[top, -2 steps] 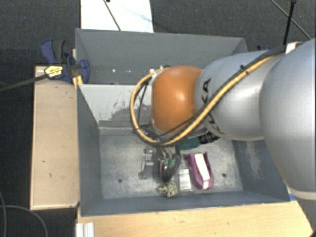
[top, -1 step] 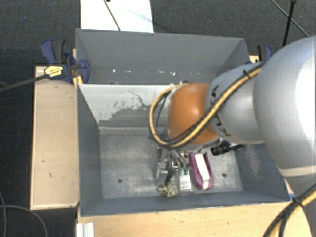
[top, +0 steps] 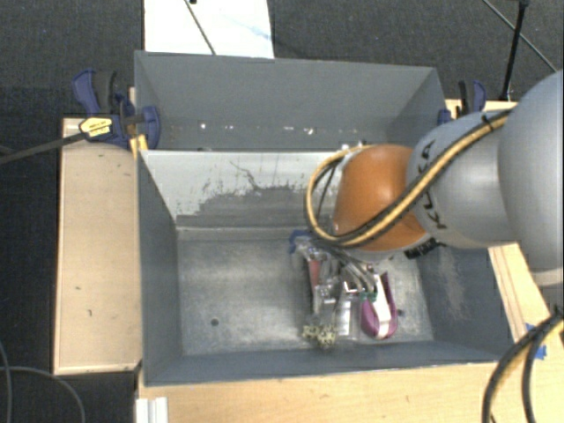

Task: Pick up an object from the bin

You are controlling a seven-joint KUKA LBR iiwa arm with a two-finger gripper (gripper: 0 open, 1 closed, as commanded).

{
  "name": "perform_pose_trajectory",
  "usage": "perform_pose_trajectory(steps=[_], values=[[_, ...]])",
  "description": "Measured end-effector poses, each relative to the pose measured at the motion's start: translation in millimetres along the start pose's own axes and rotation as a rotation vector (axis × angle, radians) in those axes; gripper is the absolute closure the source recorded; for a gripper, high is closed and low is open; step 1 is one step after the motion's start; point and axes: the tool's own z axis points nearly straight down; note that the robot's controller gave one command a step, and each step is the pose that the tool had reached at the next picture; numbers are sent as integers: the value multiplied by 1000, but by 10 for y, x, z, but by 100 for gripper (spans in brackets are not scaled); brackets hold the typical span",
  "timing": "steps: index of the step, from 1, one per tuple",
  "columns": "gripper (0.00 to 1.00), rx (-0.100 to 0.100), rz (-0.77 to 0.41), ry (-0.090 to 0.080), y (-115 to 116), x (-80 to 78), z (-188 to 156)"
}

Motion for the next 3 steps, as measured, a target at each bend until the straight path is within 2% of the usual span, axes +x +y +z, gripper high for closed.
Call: perform_pose_trajectory(steps=[1,2,3], values=[[0,0,10,-8,35,195,-805],[0,-1,-624,-1,13,-169,54],[100,-1,-618,-1,13,-168,48]])
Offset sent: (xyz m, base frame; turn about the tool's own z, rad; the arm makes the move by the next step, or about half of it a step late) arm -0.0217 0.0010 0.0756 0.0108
